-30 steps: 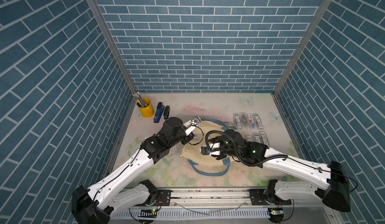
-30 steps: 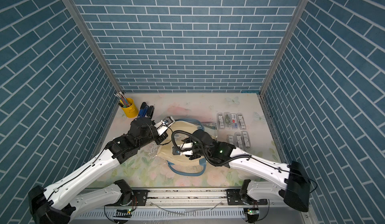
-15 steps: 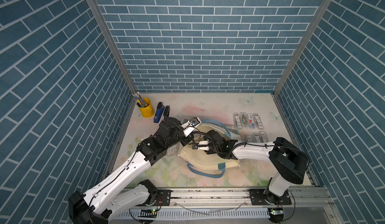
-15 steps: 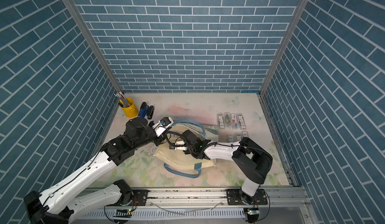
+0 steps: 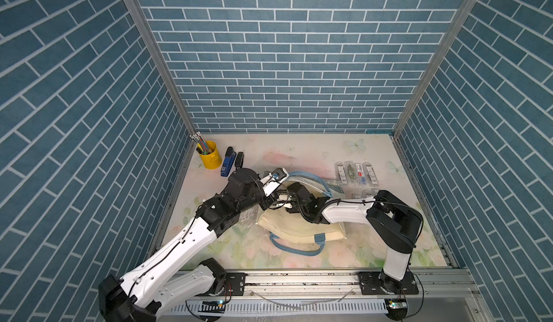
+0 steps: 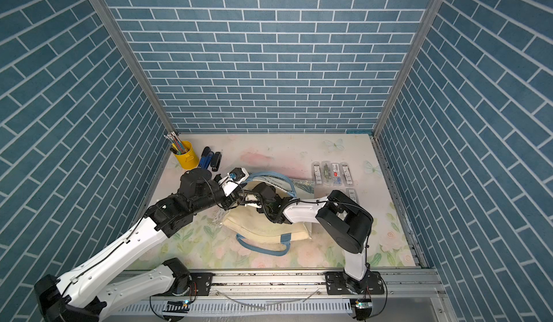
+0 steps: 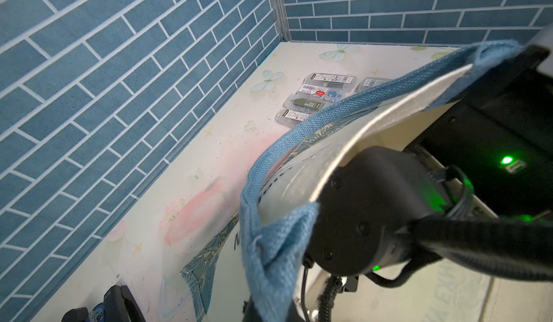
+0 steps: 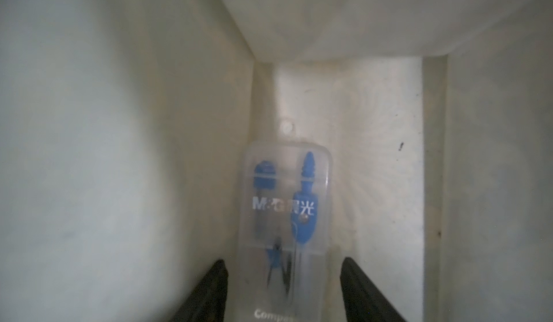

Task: Take out the compass set from the canvas bag
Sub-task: Pick up the compass set from the canvas bag.

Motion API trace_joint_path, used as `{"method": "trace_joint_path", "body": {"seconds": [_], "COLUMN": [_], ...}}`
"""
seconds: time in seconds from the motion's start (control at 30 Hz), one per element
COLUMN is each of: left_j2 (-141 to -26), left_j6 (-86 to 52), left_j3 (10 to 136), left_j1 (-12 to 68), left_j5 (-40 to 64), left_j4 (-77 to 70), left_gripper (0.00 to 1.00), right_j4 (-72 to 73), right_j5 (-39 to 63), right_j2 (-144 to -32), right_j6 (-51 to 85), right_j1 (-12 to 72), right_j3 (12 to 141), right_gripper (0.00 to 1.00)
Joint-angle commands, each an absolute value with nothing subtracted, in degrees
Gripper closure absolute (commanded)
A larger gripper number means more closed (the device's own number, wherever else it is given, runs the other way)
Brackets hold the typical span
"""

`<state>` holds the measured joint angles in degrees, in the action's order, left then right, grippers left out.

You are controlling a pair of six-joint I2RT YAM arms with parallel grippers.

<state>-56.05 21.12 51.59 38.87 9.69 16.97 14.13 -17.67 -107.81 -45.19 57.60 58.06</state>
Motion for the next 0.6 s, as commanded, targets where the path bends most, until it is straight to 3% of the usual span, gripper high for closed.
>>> {"method": "trace_joint_path", "body": {"seconds": [0.0,0.33,0.57], "left_j2": [-55.50,-55.37,-54.91], "left_j6": [20.47,20.70,20.68], "left_j3": [51.51,51.33,50.63], "left_j1": [39.55,39.55,39.50], "left_j5": [14.06,13.56,12.27], "left_j4": [13.36,13.30,12.40], "left_gripper": [1.00,1.00,1.00], "right_j4": [9.29,-0.57,0.16], "right_j5": [-17.06,-15.79,-14.67], "right_j2": [-111.92,-116.70,-111.97], "right_j6": [-40.57,-33.62,-33.51], "right_j1": [56.31,55.31,55.19], "right_j3": [61.76,68.70,65.19], "right_gripper": [0.36,0.40,0.51]}}
